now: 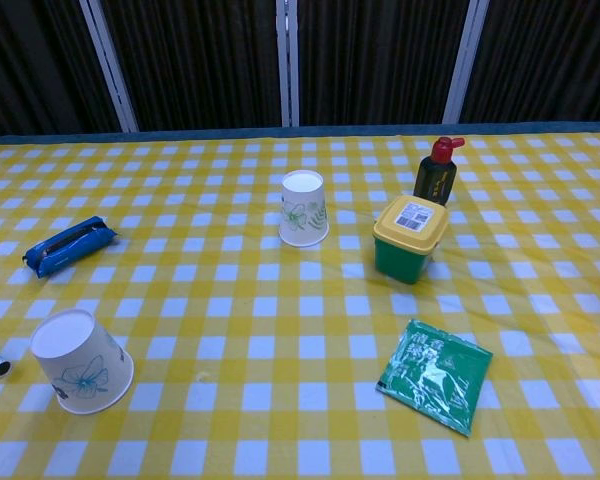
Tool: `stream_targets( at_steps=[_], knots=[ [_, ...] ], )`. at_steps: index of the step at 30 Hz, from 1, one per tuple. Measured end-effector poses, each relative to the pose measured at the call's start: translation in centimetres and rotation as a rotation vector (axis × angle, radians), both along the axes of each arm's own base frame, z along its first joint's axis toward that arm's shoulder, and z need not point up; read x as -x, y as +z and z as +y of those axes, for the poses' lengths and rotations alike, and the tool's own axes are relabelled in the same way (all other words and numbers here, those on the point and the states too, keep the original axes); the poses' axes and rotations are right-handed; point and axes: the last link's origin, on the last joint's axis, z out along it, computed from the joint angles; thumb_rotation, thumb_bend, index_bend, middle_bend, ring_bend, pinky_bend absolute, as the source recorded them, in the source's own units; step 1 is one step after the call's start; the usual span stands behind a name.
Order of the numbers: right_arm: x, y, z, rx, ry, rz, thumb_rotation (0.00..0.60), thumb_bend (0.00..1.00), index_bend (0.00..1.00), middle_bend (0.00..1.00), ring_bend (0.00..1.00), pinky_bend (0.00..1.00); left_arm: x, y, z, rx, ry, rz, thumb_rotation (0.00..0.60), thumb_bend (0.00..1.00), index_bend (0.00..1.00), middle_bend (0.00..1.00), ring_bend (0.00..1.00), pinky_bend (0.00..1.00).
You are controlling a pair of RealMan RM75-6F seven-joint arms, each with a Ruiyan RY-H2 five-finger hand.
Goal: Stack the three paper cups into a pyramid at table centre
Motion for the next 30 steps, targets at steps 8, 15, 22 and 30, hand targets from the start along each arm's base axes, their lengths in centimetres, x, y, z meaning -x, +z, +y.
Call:
stream_targets(
  at_steps=[8, 15, 22, 30],
  knots=[
    [0.0, -0.1, 0.1, -0.008, -0.003, 0.006, 0.600, 0.17, 0.07, 0.00, 0.00, 0.00, -0.1, 0.0, -0.1, 0.006, -0.006, 0.000, 0.600, 0.14, 0.00, 0.00, 0.00, 0.00],
    [0.0, -0.3, 0.1, -0.019, -0.007, 0.013, 0.600, 0.17, 0.07, 0.00, 0.00, 0.00, -0.4, -0.2, -0.2, 0.020, -0.025, 0.004, 0.600, 0.15, 0.00, 0.00, 0.00, 0.00],
    [0.1, -0.1, 0.1, -0.014, -0.012, 0.009, 0.600, 0.17, 0.07, 0.00, 0.00, 0.00, -0.8, -0.7, -0.5, 0.055, -0.059, 0.018, 0.600, 0.17, 0.00, 0.00, 0.00, 0.00],
    [0.0, 0.2, 0.1, -0.011, -0.012, 0.002, 0.600, 0.17, 0.07, 0.00, 0.00, 0.00, -1.7, -2.4, -1.4, 0.198, -0.142, 0.051, 0.600, 0.25, 0.14, 0.00, 0.00, 0.00]
  ],
)
